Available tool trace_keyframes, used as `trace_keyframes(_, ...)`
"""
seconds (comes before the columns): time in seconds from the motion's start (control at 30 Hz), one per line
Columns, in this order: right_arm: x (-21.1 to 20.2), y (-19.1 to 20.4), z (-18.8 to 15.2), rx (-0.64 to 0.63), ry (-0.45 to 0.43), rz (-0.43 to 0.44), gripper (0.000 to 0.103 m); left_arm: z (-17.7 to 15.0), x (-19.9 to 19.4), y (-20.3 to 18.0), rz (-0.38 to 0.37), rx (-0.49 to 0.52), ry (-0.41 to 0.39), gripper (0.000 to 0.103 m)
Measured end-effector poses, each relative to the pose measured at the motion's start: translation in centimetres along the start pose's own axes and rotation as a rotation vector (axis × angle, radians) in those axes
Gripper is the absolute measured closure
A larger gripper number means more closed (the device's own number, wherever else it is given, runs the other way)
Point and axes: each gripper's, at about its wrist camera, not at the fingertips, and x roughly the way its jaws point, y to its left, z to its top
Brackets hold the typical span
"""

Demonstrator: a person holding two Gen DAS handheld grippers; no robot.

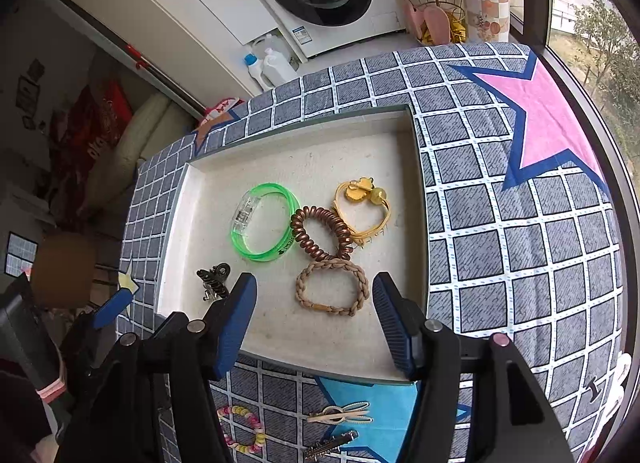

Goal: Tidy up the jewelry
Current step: 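Lift both open tools out of the tray toward the beaded bracelet and silver clip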

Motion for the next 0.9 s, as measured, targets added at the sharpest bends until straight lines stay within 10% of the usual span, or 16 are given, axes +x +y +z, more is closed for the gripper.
trace_keyframes(0.9, -5.7, 0.8, -8.9, 0.001, -0.037, -0.028, 0.0, -8.6, -4.3, 1.5, 0.038, 0.02, 0.075, 0.0)
